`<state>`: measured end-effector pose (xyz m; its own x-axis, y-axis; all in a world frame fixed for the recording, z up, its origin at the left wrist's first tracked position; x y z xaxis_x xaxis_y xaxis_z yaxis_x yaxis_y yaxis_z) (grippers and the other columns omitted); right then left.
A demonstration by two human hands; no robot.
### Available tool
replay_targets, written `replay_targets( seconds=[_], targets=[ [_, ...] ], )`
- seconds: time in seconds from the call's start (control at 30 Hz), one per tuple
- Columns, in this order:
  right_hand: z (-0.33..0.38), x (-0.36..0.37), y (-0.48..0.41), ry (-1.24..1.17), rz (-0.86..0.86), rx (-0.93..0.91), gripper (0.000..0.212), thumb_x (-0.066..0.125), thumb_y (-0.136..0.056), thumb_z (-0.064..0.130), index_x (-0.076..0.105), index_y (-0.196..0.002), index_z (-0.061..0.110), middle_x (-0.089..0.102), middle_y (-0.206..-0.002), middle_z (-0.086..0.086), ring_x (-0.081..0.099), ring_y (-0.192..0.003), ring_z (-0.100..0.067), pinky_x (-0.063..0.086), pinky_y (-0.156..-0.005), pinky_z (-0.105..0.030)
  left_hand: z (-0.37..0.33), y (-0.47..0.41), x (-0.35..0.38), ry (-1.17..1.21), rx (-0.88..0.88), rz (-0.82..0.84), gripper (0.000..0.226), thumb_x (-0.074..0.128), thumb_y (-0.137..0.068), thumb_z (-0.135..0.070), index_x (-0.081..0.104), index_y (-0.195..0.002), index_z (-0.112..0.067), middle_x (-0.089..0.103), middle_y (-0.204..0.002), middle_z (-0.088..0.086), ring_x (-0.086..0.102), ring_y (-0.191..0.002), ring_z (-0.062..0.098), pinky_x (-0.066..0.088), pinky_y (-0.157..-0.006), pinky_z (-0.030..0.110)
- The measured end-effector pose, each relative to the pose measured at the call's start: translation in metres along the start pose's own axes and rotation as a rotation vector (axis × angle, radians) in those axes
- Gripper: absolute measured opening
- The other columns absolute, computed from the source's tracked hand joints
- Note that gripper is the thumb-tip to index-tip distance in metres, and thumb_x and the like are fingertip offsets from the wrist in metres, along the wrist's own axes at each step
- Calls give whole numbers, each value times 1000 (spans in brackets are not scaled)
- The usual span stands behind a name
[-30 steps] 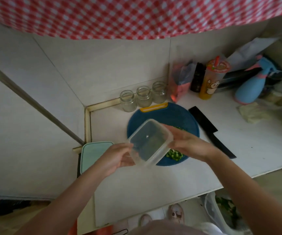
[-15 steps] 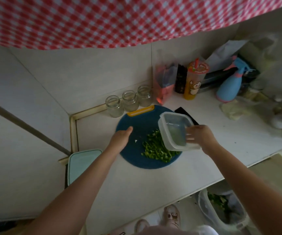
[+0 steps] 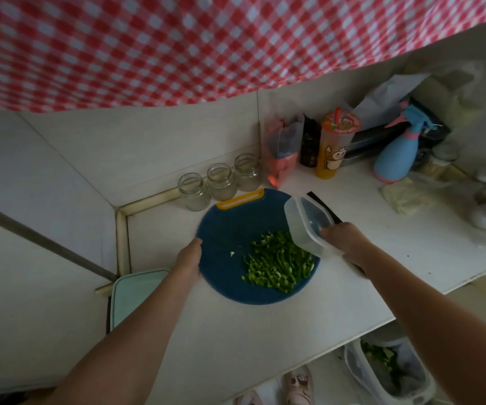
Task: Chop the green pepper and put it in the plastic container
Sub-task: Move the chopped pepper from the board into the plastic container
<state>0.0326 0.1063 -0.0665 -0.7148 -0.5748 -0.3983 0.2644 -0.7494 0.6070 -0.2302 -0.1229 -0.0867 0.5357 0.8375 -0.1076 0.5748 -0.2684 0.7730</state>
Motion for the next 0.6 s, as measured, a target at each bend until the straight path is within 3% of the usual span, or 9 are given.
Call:
replay_targets(
  seconds=[0.07,0.17,0.23,0.33,0.43,0.5,0.6],
  targets=[
    [1,-1,-4,79,-10,-3,31,53,-93,9,57,-121,-4,55,-89,-5,46,-60,-6,37,-35,-9,2,2,1,56,-11,14,43,53,-89,-36,56,-121,-7,64,-115,12,63,-101,31,54,-69,35],
    [2,-3,-6,267,-68,7,29,53,-93,24,60,-109,0,56,-75,-3,52,-60,-11,36,-39,-18,4,14,4,103,3,11,34,53,-93,-36,55,-114,-9,62,-109,9,61,-100,30,52,-76,40],
    [1,-5,-6,306,-85,28,35,55,-92,33,61,-105,1,60,-77,-5,56,-63,-16,41,-43,-20,12,18,10,157,5,38,34,50,-94,-41,56,-110,-11,62,-106,8,61,-98,29,51,-79,42],
    [2,-8,-2,393,-86,36,43,55,-89,39,61,-106,0,67,-96,-12,65,-83,-25,49,-65,-27,34,7,13,212,-11,93,56,52,-85,-59,60,-119,-15,67,-112,8,65,-98,29,55,-79,44],
    [2,-11,5,390,-71,37,34,53,-91,27,61,-106,-3,66,-102,-16,65,-93,-28,51,-80,-32,45,15,8,234,-31,73,59,50,-83,-65,59,-114,-15,66,-108,9,63,-100,30,53,-86,47],
    [0,-14,5,239,-23,10,28,52,-92,14,60,-110,-6,65,-95,-13,65,-88,-24,52,-78,-28,44,25,4,235,-24,68,62,47,-83,-67,58,-118,-16,65,-113,10,62,-102,30,51,-90,47],
    [-3,-24,0,-242,10,-43,28,54,-90,0,57,-117,-8,62,-84,-9,61,-74,-20,53,-75,-32,40,29,-17,248,-1,95,64,49,-80,-69,61,-117,-18,66,-114,10,64,-100,30,53,-84,44]
  ],
)
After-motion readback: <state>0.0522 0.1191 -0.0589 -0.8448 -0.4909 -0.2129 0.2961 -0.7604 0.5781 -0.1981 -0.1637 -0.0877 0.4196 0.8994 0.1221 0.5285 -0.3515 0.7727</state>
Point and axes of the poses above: each hand's wrist, its own y-axis away from the middle knuckle, its own x-axis out of the palm, z = x × y, the point moved 6 cm from there along -y, towards the middle knuckle
